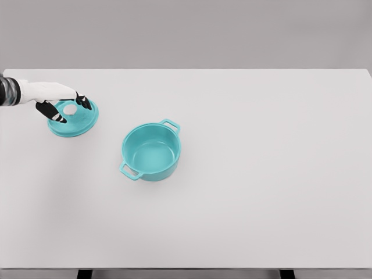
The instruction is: Cover the pot with left arm
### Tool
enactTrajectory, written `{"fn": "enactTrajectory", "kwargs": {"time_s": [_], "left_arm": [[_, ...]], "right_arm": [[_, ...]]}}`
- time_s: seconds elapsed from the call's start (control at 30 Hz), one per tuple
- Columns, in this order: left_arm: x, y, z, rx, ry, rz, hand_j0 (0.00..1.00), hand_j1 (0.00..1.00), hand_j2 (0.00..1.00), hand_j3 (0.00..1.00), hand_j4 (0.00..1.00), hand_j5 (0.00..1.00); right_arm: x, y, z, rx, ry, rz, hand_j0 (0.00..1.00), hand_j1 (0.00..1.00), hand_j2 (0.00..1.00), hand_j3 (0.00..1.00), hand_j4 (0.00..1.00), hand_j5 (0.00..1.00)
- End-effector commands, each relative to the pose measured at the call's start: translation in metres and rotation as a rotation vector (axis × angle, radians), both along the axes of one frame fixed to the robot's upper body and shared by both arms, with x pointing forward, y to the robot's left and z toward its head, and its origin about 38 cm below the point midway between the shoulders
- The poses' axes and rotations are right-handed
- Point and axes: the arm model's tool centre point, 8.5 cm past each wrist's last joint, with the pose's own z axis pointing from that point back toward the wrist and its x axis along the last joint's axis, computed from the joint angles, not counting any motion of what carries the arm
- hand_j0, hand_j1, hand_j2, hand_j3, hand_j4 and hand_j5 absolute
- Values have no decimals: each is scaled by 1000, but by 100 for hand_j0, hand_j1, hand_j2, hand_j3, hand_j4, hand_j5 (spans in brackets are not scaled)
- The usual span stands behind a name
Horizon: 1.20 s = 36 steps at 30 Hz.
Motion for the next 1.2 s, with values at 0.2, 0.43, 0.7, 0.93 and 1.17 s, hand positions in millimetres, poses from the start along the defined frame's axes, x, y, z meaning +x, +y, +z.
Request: {"fn": "enactTrajectory", "kwargs": {"time_s": [0.2, 0.43, 0.7, 0.93, 1.17], "left_arm": [[2, -3, -3, 0, 3, 3, 75, 75, 75, 75, 75, 75], [5, -6, -8, 56, 8, 8, 74, 74, 74, 74, 74, 74], [4, -3, -7, 56, 6, 13, 74, 74, 74, 74, 74, 74], [4, -3, -7, 57, 5, 13, 67, 67, 67, 67, 67, 67], [6, -2, -8, 64, 6, 35, 67, 67, 67, 67, 67, 67]], "right_arm": [[0, 0, 0, 0, 0, 0, 100, 100, 100, 100, 100, 100], [0, 0, 0, 0, 0, 0, 100, 100, 100, 100, 100, 100], [0, 0, 0, 0, 0, 0, 100, 100, 100, 100, 100, 100], [-1, 0, 0, 0, 1, 0, 100, 100, 100, 100, 100, 100], [-1, 0, 0, 0, 1, 0, 100, 100, 100, 100, 100, 100]]}}
